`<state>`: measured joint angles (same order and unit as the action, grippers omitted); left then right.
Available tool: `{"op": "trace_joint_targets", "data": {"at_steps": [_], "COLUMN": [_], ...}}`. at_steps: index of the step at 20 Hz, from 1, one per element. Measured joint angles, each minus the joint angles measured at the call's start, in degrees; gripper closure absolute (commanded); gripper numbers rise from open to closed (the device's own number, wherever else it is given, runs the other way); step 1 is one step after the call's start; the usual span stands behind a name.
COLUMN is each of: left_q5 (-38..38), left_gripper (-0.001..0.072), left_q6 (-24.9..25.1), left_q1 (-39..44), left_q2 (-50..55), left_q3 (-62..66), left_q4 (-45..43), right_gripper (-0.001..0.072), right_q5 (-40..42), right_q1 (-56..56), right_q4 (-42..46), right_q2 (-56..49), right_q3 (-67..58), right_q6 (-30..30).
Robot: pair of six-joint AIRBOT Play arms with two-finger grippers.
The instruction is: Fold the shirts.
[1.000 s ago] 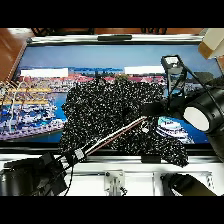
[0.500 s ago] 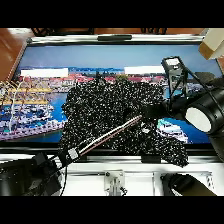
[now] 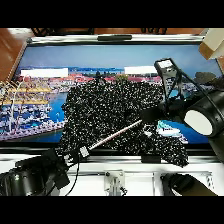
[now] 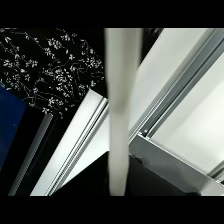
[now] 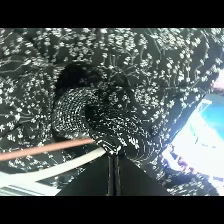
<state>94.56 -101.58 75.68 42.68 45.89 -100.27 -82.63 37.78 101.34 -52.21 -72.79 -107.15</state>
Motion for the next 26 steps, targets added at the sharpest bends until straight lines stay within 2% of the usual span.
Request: {"op": "trace_joint_targets", "data": {"at_steps": [6, 10, 15, 26], "left_q5": [5.3, 6.3, -0.4, -13.4], "left_gripper": [0.0661, 0.066, 0.066, 0.0662], "left_q6": [-1.8, -2.3, -1.9, 4.6], "left_q1": [0.0, 0.0, 0.0, -1.4], "left_q2": [-2.9, -4.5, 0.1, 5.3], "left_q3": [0.7, 0.9, 1.0, 1.0], "left_q4": [-0.4, -1.3, -1.2, 2.4], "right_gripper": [0.0653, 0.0653, 0.0653, 0.0653], "right_q5": [-1.5, -1.2, 2.6, 4.6], "right_q1": [2.0, 2.3, 2.4, 2.4], "right_q4": [5.1, 5.0, 1.5, -2.6], "right_q2": [2.4, 3.0, 3.2, 3.2], "right_q3": [-0.1, -0.1, -0.1, -5.2], "right_q6": [1.1, 1.9, 4.3, 13.8]}}
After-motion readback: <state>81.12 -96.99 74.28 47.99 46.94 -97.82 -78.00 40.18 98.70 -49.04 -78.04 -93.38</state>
